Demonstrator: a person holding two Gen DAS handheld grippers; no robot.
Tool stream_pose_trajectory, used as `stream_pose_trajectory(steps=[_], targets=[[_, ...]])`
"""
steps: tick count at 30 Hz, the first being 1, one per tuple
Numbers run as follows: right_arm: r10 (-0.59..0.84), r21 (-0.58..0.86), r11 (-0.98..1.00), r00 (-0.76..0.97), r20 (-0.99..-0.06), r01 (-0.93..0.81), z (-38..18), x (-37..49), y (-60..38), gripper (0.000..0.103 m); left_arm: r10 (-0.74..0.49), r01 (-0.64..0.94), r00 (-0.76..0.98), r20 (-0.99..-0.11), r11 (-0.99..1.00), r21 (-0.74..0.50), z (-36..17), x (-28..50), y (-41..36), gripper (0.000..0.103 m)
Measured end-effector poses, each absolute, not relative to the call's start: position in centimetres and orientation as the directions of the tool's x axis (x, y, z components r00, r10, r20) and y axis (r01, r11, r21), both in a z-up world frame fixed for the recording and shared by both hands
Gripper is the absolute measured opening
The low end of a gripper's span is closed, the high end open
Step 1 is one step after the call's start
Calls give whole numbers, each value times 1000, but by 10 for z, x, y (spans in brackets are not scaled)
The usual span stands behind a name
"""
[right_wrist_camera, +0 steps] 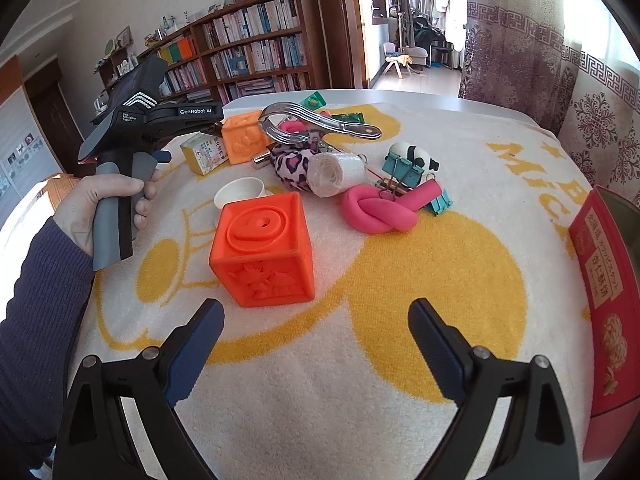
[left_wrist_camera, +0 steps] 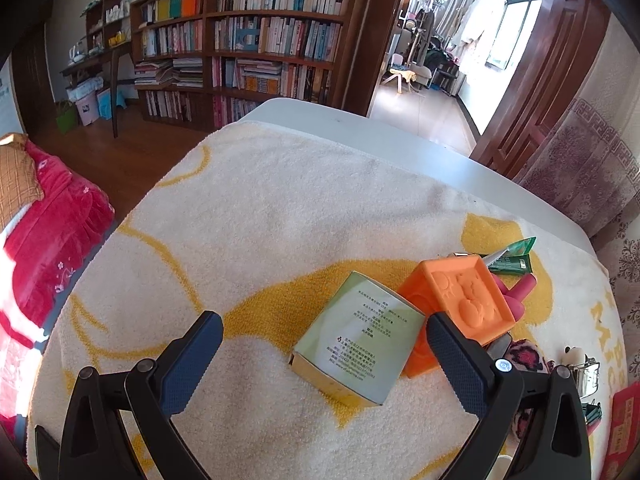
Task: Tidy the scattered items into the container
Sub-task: 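Grasp the green-white medicine box with the left tool while the right tool reaches for the orange cube, then close the right tool on the orange rubber cube while the left tool lifts the box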
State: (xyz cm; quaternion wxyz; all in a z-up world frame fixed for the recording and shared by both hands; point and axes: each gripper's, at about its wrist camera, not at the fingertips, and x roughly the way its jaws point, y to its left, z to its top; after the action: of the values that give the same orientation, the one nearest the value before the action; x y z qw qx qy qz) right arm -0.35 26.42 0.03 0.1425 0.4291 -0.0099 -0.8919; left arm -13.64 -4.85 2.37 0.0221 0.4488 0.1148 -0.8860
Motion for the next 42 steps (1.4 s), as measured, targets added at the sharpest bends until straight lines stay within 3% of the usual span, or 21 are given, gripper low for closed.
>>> stream_pose_trajectory(steps=[5, 7, 9, 11, 13, 17, 25, 32, 42], targets=[[-266, 138, -957, -574, -774, 256, -4, -5, 258, 93, 126, 97, -591, -797, -969, -225, 18, -140, -53, 103], [-270, 141, -955, -565, -780, 261, -7, -6, 255, 84, 164, 88, -590, -791, -960, -265, 15, -142, -57, 101], [-272, 145, -954, -556, -786, 261, -9, -7, 254, 77, 224, 62, -587, -778, -945, -320, 13, -142, -58, 89], [-273, 150, -954, -548, -791, 258, -10, -8, 253, 71, 271, 28, -585, -765, -935, -353, 15, -140, -56, 64], [-275, 156, -954, -544, -793, 256, -11, -8, 253, 66, 270, 4, -579, -769, -942, -334, 18, -138, -49, 53], [-264, 145, -957, -554, -789, 249, -7, -7, 253, 65, 214, -16, -570, -793, -968, -249, 15, -136, -37, 50], [-252, 136, -961, -564, -786, 240, -2, -13, 251, 65, 212, 17, -564, -798, -963, -267, 12, -135, -40, 48], [-275, 157, -956, -568, -776, 249, 2, -26, 243, 66, 191, 72, -628, -755, -951, -301, 45, -121, -58, 48], [-304, 186, -947, -551, -777, 261, 3, -26, 228, 78, 211, 65, -638, -740, -943, -325, 55, -116, -60, 48]])
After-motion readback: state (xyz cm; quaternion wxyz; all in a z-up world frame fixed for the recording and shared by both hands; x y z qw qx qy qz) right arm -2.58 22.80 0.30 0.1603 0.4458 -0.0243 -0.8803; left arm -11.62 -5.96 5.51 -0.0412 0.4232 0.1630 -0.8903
